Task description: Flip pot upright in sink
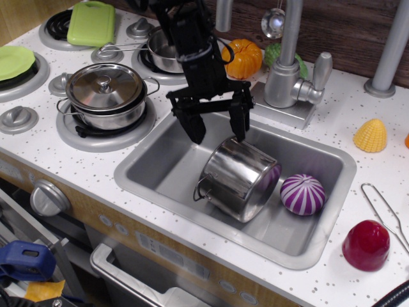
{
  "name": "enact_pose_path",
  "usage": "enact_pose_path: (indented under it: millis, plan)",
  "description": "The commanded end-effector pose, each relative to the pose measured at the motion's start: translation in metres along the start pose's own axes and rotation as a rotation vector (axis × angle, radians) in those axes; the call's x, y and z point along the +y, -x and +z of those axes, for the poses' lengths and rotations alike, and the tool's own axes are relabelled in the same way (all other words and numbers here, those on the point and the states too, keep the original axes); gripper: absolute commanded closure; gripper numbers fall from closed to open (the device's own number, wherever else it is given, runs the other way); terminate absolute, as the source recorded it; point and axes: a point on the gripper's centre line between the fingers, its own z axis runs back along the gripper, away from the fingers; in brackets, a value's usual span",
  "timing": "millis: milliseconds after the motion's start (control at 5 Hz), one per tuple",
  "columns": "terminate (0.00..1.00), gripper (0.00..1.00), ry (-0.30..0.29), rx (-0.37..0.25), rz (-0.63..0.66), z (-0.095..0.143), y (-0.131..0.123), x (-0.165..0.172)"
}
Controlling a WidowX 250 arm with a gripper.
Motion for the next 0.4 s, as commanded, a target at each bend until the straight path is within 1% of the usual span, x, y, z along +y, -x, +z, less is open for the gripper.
enact_pose_path:
  millis: [0, 200]
  plan:
    - [0.00, 0.00, 0.067, -0.071, -0.008, -0.003, -0.010, 0.005]
    - [0.00, 0.00, 0.131, -0.064, -0.012, -0.014, -0.014, 0.008]
